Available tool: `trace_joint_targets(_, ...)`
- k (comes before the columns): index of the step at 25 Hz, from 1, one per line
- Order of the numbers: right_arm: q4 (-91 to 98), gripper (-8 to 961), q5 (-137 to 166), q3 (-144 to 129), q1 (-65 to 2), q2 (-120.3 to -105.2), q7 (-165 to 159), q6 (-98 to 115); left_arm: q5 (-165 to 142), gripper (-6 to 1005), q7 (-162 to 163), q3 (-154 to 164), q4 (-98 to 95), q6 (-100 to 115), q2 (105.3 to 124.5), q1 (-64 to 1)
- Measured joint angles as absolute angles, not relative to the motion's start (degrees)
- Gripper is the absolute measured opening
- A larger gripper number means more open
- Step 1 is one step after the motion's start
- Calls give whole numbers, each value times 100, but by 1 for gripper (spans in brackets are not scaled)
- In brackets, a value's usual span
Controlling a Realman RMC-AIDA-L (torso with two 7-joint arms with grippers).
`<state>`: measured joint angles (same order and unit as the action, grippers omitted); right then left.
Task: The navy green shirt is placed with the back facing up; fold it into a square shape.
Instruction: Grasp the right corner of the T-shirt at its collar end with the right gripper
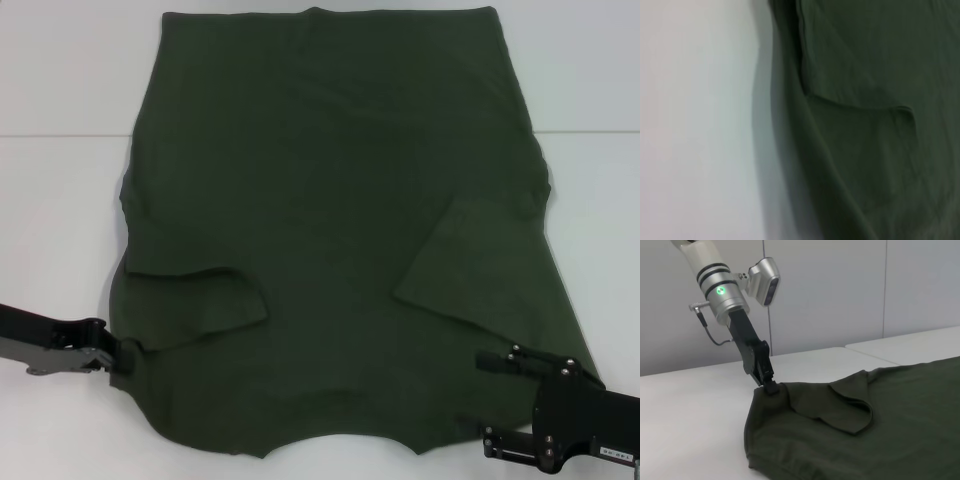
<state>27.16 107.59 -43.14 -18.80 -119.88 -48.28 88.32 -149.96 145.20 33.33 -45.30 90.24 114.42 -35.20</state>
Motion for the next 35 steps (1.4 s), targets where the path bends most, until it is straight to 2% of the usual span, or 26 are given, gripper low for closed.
trace_joint_targets(6, 2786, 780, 10734, -4197, -1893, -11986, -5176, 8834, -14992, 60, 14483, 3334, -4504, 9019, 11437, -3516)
trace_joint_targets(12, 4038, 778, 10801, -4013, -1796, -11924, -7555, 8933, -14962, 27, 14473, 3317, -4504, 8986, 11419, -3525)
trace_joint_targets(15, 4861, 777, 11178, -3993, -1812, -11712, -9702, 8988, -14893, 26, 14408, 3282, -4509, 8961, 11380, -3520)
trace_joint_targets(16, 4861, 776, 11178, -3993, -1812, -11712, -9702, 8988, -14893, 26, 14408, 3282, -4509, 8961, 11380, -3520)
trace_joint_targets(17, 5075, 776, 11352, -3993, -1848, -11618, -10414, 9042, -14878, 26, 14391, 3280, -4510, 8959, 11373, -3517)
trace_joint_targets(18, 5236, 776, 11560, -3992, -1934, -11470, -11070, 9178, -14874, 26, 14350, 3278, -4516, 8968, 11366, -3515)
trace_joint_targets(20, 5373, 776, 12236, -3991, -2270, -11062, -12715, 9750, -14873, 27, 14318, 3287, -4517, 8986, 11365, -3515)
trace_joint_targets(23, 5356, 776, 12850, -3898, -2555, -10874, -13811, 10054, -14871, 27, 14244, 3283, -4515, 9001, 11364, -3512)
trace_joint_targets(27, 5344, 775, 13529, -3693, -2936, -10849, -14446, 10428, -14870, 26, 14166, 3265, -4512, 9009, 11364, -3496)
trace_joint_targets(35, 5073, 775, 14416, -3730, -3317, -10923, -14660, 10213, -14871, 26, 14089, 3260, -4519, 9018, 11359, -3489)
